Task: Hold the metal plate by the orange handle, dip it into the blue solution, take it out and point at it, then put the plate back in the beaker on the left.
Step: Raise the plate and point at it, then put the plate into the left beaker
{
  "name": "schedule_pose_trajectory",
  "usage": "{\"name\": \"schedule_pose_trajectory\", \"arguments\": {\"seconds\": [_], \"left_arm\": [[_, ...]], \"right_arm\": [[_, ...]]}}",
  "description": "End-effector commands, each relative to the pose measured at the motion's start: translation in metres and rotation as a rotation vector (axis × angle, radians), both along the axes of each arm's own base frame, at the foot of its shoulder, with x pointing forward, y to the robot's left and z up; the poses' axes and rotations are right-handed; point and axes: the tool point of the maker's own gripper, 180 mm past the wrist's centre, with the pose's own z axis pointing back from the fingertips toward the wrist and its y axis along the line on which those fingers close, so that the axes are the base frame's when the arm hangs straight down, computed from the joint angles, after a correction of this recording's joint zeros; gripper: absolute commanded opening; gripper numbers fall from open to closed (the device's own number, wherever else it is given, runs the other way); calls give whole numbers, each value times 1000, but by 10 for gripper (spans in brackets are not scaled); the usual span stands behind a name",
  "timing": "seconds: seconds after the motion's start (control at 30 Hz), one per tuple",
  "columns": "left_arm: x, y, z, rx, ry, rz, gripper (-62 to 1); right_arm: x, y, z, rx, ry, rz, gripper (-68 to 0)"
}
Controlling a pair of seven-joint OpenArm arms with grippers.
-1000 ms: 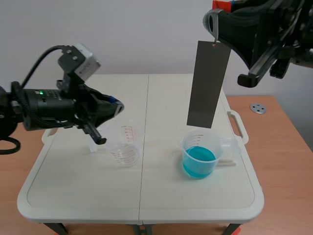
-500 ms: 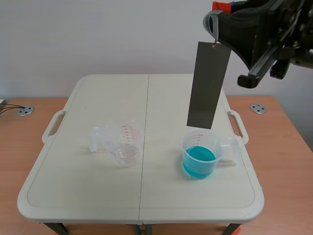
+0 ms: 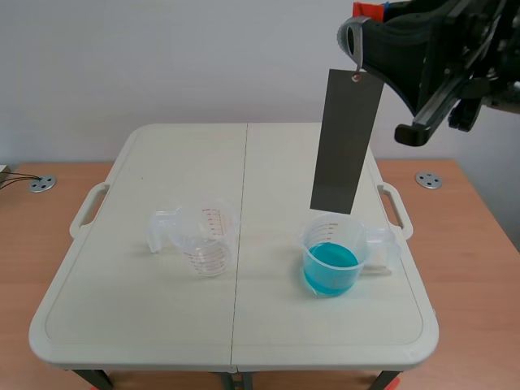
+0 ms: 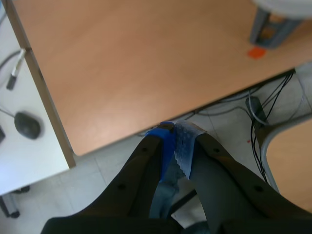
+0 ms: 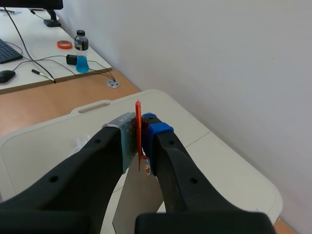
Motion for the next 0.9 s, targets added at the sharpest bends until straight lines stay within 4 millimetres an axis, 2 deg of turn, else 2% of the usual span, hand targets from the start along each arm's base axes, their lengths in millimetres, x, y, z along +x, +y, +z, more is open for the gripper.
{"name": "schedule_pose_trajectory", "arguments": {"seconds": [0.0,0.23,0.5,0.63,0.87], "left_arm": [[-10,-7,-7,-8,9,-9,-580],[-77,-23,-43,-11,124,-1,-580],[-144,-66,-72,-76,236,11,-580],[-165,-90,-80,-116,271,15,-580],[-190,-123,-91,-180,343,93,-580]], "right_arm": [[-3,1,15,13,-47,21,-662],[-2,6,18,17,-59,38,-662],[-1,23,28,24,-95,97,-662],[4,32,34,35,-108,121,-662],[14,49,48,47,-144,156,-662]]}}
